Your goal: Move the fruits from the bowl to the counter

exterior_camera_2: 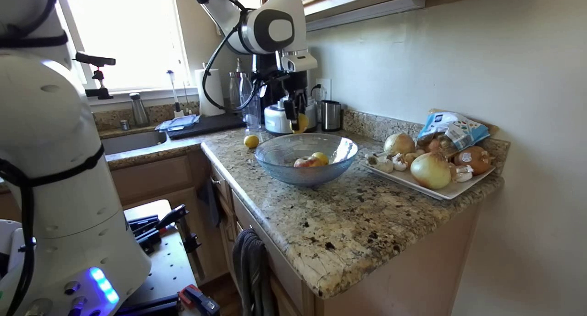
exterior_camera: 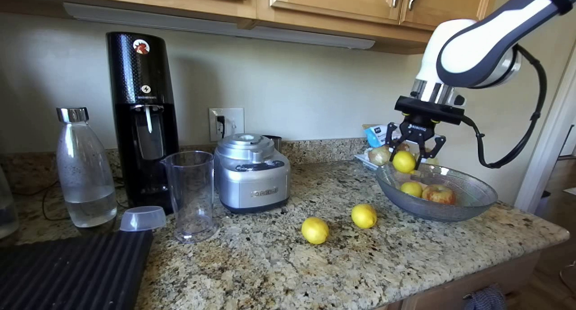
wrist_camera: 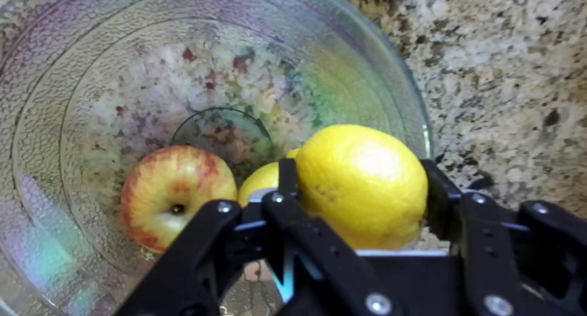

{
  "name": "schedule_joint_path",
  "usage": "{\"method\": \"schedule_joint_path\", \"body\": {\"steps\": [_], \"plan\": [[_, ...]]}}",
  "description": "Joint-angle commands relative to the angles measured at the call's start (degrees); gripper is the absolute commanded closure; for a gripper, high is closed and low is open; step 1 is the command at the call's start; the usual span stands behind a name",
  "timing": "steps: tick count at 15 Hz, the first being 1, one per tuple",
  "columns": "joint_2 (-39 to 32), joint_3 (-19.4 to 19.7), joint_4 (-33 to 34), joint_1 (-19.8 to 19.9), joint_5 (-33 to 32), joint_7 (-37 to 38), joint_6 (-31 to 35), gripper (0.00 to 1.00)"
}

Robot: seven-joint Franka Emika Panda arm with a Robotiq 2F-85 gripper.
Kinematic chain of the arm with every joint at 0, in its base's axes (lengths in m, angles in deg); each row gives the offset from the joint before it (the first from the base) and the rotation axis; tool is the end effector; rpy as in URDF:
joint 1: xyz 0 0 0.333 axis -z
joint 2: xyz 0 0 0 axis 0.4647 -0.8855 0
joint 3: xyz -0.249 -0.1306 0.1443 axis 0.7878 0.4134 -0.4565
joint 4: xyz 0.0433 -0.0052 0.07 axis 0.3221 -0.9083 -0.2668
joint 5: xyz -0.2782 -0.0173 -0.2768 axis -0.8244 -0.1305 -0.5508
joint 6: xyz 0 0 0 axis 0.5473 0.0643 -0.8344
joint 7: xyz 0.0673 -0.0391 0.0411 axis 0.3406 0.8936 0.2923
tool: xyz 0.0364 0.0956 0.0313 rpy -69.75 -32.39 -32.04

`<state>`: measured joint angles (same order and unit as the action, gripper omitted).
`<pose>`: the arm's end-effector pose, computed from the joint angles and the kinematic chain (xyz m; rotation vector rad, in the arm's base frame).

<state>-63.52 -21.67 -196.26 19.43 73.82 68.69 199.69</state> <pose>0.5132 0.1132 0.3513 -2.6677 1.3653 -0.1615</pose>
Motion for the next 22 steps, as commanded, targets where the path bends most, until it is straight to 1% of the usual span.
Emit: {"method": "schedule_joint_path", "body": {"steps": [1,4,7,11,14,18,22], "plan": [[5.44,-2.92,-1.28,-0.8,-0.53,-1.81,-0.24,0.6],[4.53,-6.4,1.31,-2.35,-0.06,-4.32,-0.75,0.6],[1.59,-9.4,3.74,-4.27,-1.23,-7.23,0.77,0.6],[-4.37,-11.51,7.42,-6.58,-4.22,-10.84,2.04,0.6],[-10.87,-11.21,10.86,-8.41,-6.75,-12.97,3.26,0.6],[-19.24,-9.11,16.27,-11.28,-10.21,-14.81,3.67,0.6],[-25.43,-6.84,21.28,-13.88,-10.46,-17.16,2.73,0.6]]}}
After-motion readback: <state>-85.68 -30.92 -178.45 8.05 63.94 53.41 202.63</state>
